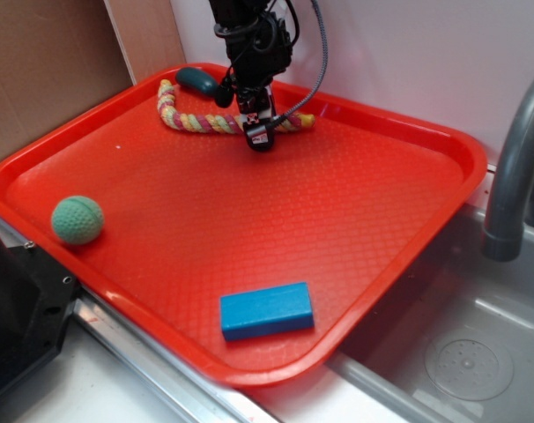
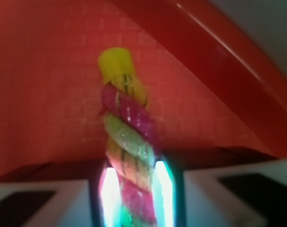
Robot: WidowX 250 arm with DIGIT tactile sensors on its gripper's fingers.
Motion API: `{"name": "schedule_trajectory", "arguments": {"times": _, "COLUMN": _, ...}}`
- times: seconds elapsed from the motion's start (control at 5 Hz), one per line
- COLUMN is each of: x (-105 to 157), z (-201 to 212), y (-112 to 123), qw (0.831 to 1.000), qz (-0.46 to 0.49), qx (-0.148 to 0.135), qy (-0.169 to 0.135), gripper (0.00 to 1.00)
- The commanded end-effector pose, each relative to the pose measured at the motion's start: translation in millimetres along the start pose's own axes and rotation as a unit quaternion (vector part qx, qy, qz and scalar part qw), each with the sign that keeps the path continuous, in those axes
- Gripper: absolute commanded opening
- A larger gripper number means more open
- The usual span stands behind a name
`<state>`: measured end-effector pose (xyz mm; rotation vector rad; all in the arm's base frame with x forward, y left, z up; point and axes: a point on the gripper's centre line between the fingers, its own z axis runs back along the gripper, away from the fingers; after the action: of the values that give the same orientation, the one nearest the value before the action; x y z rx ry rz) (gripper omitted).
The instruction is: Grab the multicolored rope.
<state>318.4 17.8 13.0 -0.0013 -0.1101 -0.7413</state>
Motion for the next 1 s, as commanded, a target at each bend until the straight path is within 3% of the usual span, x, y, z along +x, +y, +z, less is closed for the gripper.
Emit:
{"name": "schedule_trajectory", "arguments": {"times": 0.0, "x": 2.0, "z": 4.1, "y": -3.2, "qw": 0.999, "qz": 0.025, "qx": 0.003, "qy": 0.019, "gripper": 0.00}}
{"name": "schedule_trajectory", "arguments": {"times": 0.2, "x": -30.9, "z": 39.0, "y": 12.8, "qw": 0.988, "qz": 0.137, "qx": 0.006, "qy": 0.077, "gripper": 0.00}}
{"name": "schedule_trajectory", "arguments": {"times": 0.4, "x": -50.4, "z": 83.0, "y": 5.4, "qw": 0.960, "qz": 0.258, "qx": 0.062, "qy": 0.091, "gripper": 0.00}}
{"name": "schedule_trajectory", "arguments": {"times": 0.6, "x": -49.7, "z": 132.9, "y": -27.9, "qw": 0.953, "qz": 0.294, "qx": 0.053, "qy": 0.054, "gripper": 0.00}}
{"name": "schedule_trajectory", "arguments": {"times": 0.8, "x": -38.4, "z": 166.8, "y": -47.4, "qw": 0.939, "qz": 0.333, "qx": 0.066, "qy": 0.062, "gripper": 0.00}}
